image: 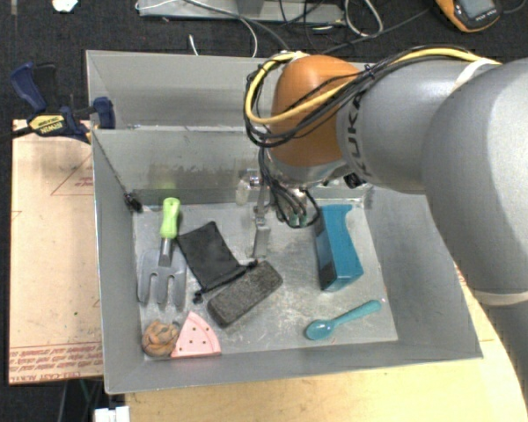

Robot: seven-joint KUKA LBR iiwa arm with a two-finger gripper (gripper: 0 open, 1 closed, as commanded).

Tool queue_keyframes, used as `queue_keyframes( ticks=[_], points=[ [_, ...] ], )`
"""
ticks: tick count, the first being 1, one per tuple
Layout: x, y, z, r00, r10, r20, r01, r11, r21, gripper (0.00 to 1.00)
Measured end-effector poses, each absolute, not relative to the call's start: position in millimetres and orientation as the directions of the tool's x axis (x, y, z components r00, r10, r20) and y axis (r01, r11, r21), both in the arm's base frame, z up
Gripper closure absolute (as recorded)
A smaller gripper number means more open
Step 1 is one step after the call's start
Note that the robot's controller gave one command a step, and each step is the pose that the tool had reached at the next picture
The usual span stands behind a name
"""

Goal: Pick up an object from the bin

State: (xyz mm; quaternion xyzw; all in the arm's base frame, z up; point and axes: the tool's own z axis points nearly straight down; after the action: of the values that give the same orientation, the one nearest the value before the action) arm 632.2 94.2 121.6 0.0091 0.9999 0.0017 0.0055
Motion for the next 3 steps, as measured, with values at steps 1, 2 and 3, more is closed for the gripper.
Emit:
queue_keyframes(
  ticks=[1, 2, 3],
  points=[
    [635.9, 129.4, 109.4, -1.0, 0.006, -0.014, 0.006, 1.0, 0.004, 0.0],
    [646.5, 165.5, 73.6, -0.999, -0.038, -0.009, -0.038, 0.999, 0.006, 0.0],
    [635.4, 202.6, 74.4, -1.0, 0.008, -0.02, 0.008, 1.0, 0.006, 1.0]
  ],
)
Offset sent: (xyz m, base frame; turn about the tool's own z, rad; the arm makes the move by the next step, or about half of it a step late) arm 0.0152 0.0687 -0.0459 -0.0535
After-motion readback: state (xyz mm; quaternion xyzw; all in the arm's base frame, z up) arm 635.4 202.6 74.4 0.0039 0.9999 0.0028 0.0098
